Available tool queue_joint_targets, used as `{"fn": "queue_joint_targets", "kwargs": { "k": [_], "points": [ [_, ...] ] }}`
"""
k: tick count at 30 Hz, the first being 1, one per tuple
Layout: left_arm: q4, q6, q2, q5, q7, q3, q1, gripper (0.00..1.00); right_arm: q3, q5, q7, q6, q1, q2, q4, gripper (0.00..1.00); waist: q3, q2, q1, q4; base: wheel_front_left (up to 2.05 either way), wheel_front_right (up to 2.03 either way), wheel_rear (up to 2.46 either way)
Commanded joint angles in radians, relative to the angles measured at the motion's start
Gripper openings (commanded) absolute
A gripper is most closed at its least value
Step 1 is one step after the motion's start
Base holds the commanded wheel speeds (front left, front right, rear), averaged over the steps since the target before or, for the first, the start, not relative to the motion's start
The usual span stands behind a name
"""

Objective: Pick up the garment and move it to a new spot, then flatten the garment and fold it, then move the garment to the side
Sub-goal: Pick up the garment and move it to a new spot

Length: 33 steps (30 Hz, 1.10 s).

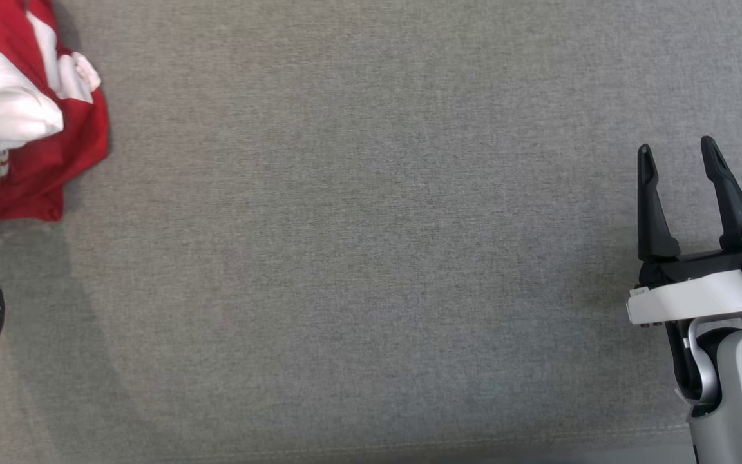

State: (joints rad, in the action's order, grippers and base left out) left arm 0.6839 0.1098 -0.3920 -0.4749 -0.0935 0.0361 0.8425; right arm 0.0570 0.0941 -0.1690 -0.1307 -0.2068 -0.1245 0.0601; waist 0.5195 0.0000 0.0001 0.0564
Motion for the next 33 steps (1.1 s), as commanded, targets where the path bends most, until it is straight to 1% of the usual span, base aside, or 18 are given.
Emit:
{"fn": "queue_joint_targets", "kwargs": {
  "k": [1,3,6,7,8,9,15,16,19,22,26,29,32,33],
  "points": [
    [0.032,0.004,0.000,-0.009,-0.017,-0.001,0.014,1.00,0.002,-0.006,-0.001,0.000,-0.008,-0.004,0.002,1.00,0.019,0.0000,-0.0001,-0.018,0.00,0.00,0.00],
    [0.076,0.007,0.009,-0.025,-0.050,-0.009,0.014,1.00,0.002,-0.003,-0.002,0.000,-0.008,-0.007,-0.001,1.00,0.018,0.0000,-0.0001,-0.018,0.00,0.00,0.00],
    [0.124,0.012,0.012,-0.053,-0.063,-0.006,0.021,1.00,-0.003,-0.001,-0.003,0.000,-0.012,-0.008,-0.006,1.00,0.016,0.0000,-0.0001,-0.022,0.00,0.00,0.00],
    [0.137,0.013,0.010,-0.052,-0.057,-0.012,0.019,0.94,-0.004,-0.001,-0.003,0.000,-0.012,-0.008,-0.007,1.00,0.013,0.0000,-0.0001,-0.023,0.00,0.00,0.00],
    [0.145,0.013,0.007,-0.047,-0.045,-0.016,0.020,0.40,-0.006,-0.002,-0.004,0.000,-0.013,-0.007,-0.009,1.00,0.010,0.0000,-0.0001,-0.023,0.00,0.00,0.00],
    [0.153,0.014,0.003,-0.042,-0.029,-0.017,0.023,0.00,-0.008,-0.002,-0.003,0.000,-0.012,-0.006,-0.011,1.00,0.005,0.0000,-0.0001,-0.024,0.00,0.00,0.00],
    [0.176,0.016,-0.013,-0.032,0.068,-0.027,0.040,0.00,-0.017,-0.003,-0.009,0.000,0.006,0.001,-0.030,1.00,-0.044,0.0000,-0.0001,-0.020,0.00,0.00,0.00],
    [0.178,0.016,-0.022,-0.022,0.100,-0.031,0.043,0.00,-0.021,0.002,-0.013,0.000,0.010,0.004,-0.039,1.00,-0.067,0.0000,-0.0001,-0.018,0.00,0.00,0.00],
    [0.169,0.017,-0.031,-0.008,0.155,-0.039,0.054,0.00,-0.029,0.008,-0.022,0.000,0.015,0.010,-0.055,1.00,-0.105,0.0000,-0.0001,-0.015,0.00,0.00,0.00],
    [0.142,0.017,-0.047,0.011,0.187,-0.050,0.071,0.00,-0.035,0.013,-0.028,0.000,0.019,0.017,-0.074,1.00,-0.138,0.0000,-0.0001,-0.013,0.00,0.00,0.00],
    [0.082,0.017,-0.059,0.028,0.212,-0.067,0.091,0.00,-0.041,0.025,-0.042,0.000,0.026,0.030,-0.107,1.00,-0.182,0.0000,-0.0001,-0.017,0.00,0.00,0.00],
    [0.005,0.003,-0.064,0.048,0.215,-0.085,0.119,0.00,-0.043,0.033,-0.054,0.000,0.035,0.037,-0.134,1.00,-0.215,0.0000,-0.0001,-0.029,0.00,0.00,0.00],
    [-0.073,-0.004,-0.058,0.063,0.202,-0.103,0.138,0.00,-0.043,0.038,-0.065,0.000,0.038,0.045,-0.154,1.00,-0.239,0.0000,-0.0001,-0.047,0.00,0.00,0.00],
    [-0.125,-0.005,-0.047,0.067,0.190,-0.115,0.154,0.00,-0.042,0.042,-0.069,0.000,0.041,0.050,-0.165,1.00,-0.252,0.0000,-0.0001,-0.060,0.00,0.00,0.00]
  ]
}}
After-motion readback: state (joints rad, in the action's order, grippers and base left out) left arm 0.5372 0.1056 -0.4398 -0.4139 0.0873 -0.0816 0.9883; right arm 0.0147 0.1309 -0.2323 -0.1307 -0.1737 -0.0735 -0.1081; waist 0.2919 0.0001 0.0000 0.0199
